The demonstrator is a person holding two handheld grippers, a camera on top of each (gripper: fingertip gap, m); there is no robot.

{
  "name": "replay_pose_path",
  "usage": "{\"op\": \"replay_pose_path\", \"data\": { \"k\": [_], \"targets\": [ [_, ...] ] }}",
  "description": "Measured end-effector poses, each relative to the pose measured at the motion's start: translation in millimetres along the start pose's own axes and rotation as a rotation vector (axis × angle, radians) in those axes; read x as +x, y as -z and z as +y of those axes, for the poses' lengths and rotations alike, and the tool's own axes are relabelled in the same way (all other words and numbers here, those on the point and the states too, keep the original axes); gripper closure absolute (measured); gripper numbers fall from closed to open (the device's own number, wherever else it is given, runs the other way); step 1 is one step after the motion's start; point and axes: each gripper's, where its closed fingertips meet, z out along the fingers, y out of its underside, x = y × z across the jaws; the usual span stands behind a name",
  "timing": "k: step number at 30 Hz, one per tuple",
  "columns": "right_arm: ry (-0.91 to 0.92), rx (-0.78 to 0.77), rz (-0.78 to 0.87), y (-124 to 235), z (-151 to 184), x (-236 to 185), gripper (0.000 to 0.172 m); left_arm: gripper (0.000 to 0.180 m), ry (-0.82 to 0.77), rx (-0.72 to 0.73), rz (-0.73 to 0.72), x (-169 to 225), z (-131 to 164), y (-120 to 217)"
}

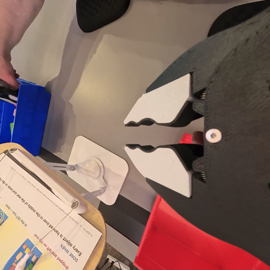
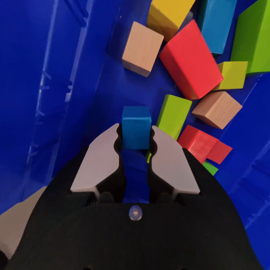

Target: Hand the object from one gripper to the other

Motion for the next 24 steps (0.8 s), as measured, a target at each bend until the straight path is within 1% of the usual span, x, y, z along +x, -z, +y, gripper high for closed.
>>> {"op": "replay_pose_path", "data": {
  "k": [2, 4, 12, 14, 16, 17, 18, 22, 24],
  "targets": [
    [-0.016, -0.009, -0.030, -4.2, 5.2, -5.6, 0.137, 0.158, 0.004, -0.002, -0.004, -1.1, 2.7, 2.6],
    [-0.027, -0.001, -0.027, -3.7, 6.4, -4.4, 0.138, 0.158, 0.006, -0.008, -0.009, -2.9, 5.6, 4.5],
    [-0.050, -0.023, -0.045, -4.6, 1.1, 1.1, 0.138, 0.155, 0.020, -0.027, -0.049, -14.2, 13.2, 13.3],
    [-0.058, -0.023, -0.061, -4.3, 0.1, 0.2, 0.136, 0.155, 0.026, -0.032, -0.059, -17.5, 15.4, 16.1],
    [-0.050, -0.022, -0.063, -4.2, -0.1, -1.2, 0.129, 0.155, 0.030, -0.035, -0.067, -20.2, 17.6, 18.4],
    [-0.042, -0.027, -0.048, -4.3, 0.9, -0.1, 0.137, 0.155, 0.032, -0.037, -0.070, -21.2, 18.4, 19.3],
    [-0.038, -0.028, -0.042, -4.2, 1.0, 0.4, 0.139, 0.155, 0.032, -0.040, -0.073, -22.0, 19.3, 19.9],
    [-0.041, -0.028, -0.041, -5.1, -1.9, 3.1, 0.139, 0.154, 0.032, -0.060, -0.092, -27.4, 24.2, 22.5],
    [-0.051, -0.028, -0.015, -6.6, -7.4, 9.1, 0.140, 0.149, 0.023, -0.097, -0.145, -39.0, 31.3, 27.6]
  ]
}}
